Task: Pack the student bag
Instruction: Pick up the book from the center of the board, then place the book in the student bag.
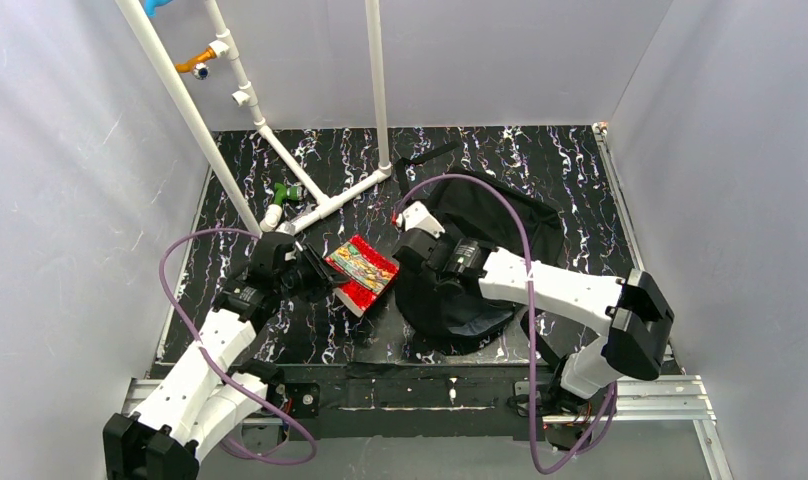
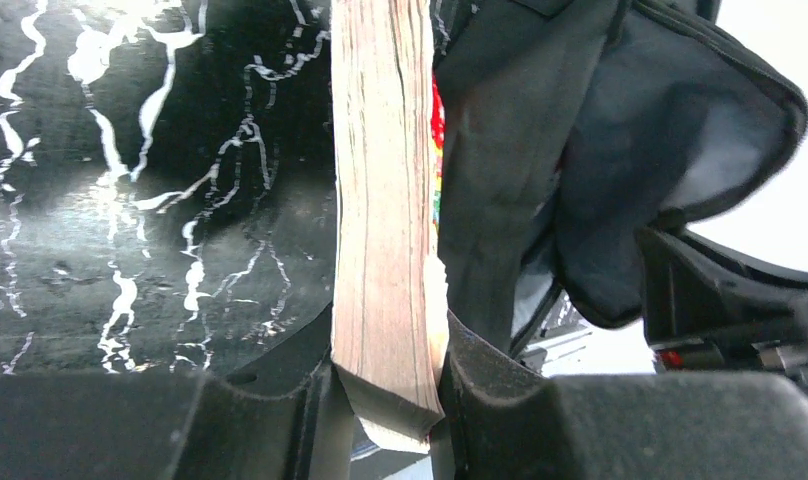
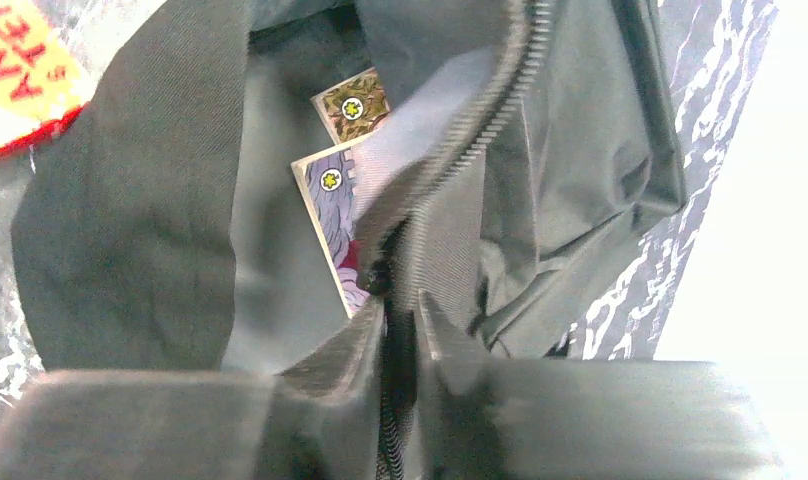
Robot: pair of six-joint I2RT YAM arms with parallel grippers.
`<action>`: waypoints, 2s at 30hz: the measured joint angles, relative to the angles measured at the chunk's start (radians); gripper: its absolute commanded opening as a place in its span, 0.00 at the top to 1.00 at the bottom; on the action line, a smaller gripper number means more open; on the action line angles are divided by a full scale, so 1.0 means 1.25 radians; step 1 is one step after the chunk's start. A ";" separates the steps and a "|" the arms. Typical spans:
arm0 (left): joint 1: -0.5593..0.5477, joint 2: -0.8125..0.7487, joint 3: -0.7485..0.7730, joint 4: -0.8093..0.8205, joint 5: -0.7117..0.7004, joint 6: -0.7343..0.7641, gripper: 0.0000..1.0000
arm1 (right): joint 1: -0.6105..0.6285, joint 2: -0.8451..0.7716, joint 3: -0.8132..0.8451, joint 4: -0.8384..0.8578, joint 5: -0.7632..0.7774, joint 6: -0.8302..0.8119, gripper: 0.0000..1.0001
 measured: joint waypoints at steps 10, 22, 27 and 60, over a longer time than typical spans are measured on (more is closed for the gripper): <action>0.001 0.033 0.030 0.127 0.177 -0.035 1.00 | -0.120 -0.032 0.000 0.035 -0.173 -0.026 0.99; -0.046 0.080 0.153 0.167 0.291 -0.071 1.00 | -0.255 -0.097 0.092 0.074 -0.403 -0.001 0.99; -0.113 0.136 0.141 0.151 0.273 -0.086 1.00 | -0.276 -0.084 0.129 0.081 -0.439 0.008 0.99; -0.252 0.794 0.325 0.572 0.174 -0.186 1.00 | -0.287 -0.103 0.074 0.164 -0.607 0.027 0.99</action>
